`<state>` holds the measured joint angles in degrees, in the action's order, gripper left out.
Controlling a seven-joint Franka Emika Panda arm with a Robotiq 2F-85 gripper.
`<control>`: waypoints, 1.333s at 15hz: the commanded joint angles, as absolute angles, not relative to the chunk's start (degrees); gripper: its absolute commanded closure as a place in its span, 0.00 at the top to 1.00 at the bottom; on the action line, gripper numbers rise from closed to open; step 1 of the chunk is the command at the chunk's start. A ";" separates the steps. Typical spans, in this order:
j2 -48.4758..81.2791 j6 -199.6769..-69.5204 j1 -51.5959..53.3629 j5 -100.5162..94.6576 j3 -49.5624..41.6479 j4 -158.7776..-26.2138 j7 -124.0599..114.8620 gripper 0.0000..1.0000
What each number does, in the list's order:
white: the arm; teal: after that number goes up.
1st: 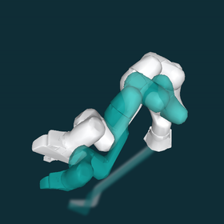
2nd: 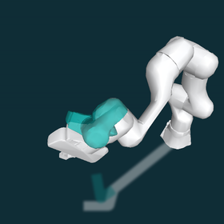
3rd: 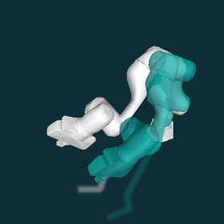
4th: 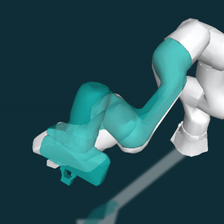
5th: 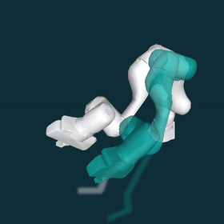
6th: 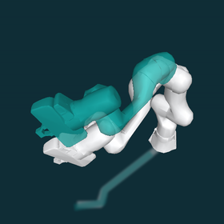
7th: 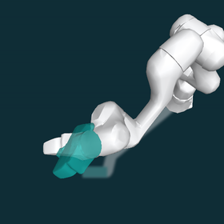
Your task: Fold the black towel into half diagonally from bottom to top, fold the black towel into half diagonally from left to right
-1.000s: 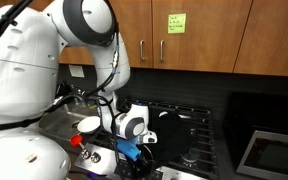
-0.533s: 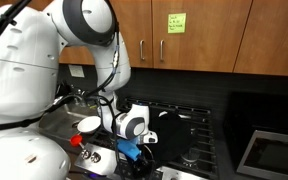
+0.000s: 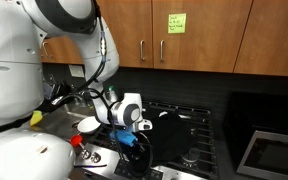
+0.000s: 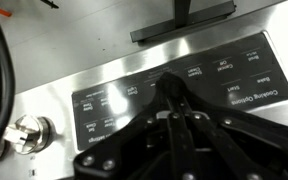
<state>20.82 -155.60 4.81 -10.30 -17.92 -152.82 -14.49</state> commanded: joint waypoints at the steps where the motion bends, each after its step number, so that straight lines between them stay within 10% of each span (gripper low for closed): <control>1: 12.90 -150.86 8.84 -16.99 -20.65 -154.64 -20.95 0.01; 20: -2.56 -148.37 1.26 -27.44 -7.11 -152.75 -33.83 0.01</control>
